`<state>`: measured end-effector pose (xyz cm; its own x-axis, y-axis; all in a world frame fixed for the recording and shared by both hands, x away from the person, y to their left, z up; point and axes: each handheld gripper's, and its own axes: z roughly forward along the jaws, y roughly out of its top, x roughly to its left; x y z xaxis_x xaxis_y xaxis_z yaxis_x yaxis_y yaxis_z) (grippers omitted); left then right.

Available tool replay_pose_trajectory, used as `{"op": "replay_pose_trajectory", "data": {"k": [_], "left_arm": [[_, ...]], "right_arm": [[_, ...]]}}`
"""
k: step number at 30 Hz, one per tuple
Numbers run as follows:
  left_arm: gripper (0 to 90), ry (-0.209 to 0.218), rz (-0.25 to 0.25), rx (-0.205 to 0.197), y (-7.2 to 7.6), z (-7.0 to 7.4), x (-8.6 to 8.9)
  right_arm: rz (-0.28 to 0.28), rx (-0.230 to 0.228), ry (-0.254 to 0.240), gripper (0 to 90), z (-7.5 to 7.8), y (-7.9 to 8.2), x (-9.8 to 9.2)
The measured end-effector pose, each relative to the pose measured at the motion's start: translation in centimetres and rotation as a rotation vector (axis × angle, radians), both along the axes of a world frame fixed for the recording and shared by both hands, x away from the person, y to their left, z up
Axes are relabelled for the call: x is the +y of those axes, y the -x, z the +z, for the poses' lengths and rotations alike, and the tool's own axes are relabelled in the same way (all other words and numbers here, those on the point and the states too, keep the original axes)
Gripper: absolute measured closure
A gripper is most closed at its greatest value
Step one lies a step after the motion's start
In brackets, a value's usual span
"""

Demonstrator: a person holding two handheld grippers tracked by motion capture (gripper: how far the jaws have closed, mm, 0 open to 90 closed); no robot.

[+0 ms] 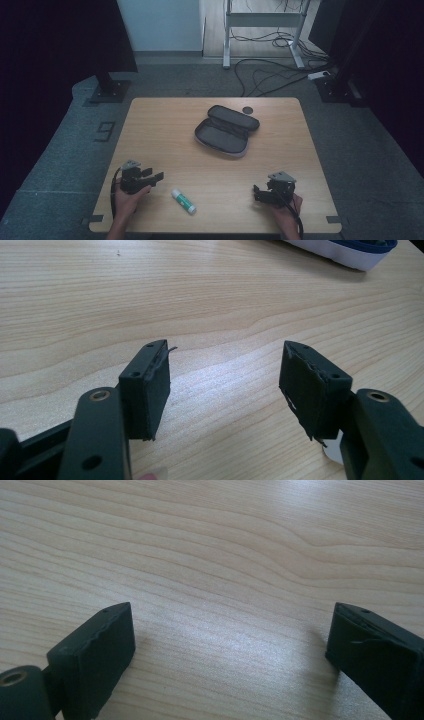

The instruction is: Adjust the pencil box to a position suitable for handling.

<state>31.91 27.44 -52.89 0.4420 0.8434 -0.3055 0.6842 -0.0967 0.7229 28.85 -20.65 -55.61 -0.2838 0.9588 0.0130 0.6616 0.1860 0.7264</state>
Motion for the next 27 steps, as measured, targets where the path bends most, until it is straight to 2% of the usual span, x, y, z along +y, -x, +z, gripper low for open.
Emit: {"op": "replay_pose_trajectory", "data": {"k": [8,12,27], "left_arm": [[37.4,-0.002,-0.001,0.002,-0.02,-0.04,-0.03],[37.4,0.001,-0.001,-0.001,0.0,0.0,-0.01],[37.4,0.001,-0.003,-0.004,0.0,0.05,-0.12]], "right_arm": [[0.001,-0.001,-0.003,6.2,0.02,0.16,-0.06],[0.018,-0.013,-0.003,10.0,0.04,0.29,0.0],[0.014,-0.024,-0.004,15.1,0.09,0.72,0.17]]}}
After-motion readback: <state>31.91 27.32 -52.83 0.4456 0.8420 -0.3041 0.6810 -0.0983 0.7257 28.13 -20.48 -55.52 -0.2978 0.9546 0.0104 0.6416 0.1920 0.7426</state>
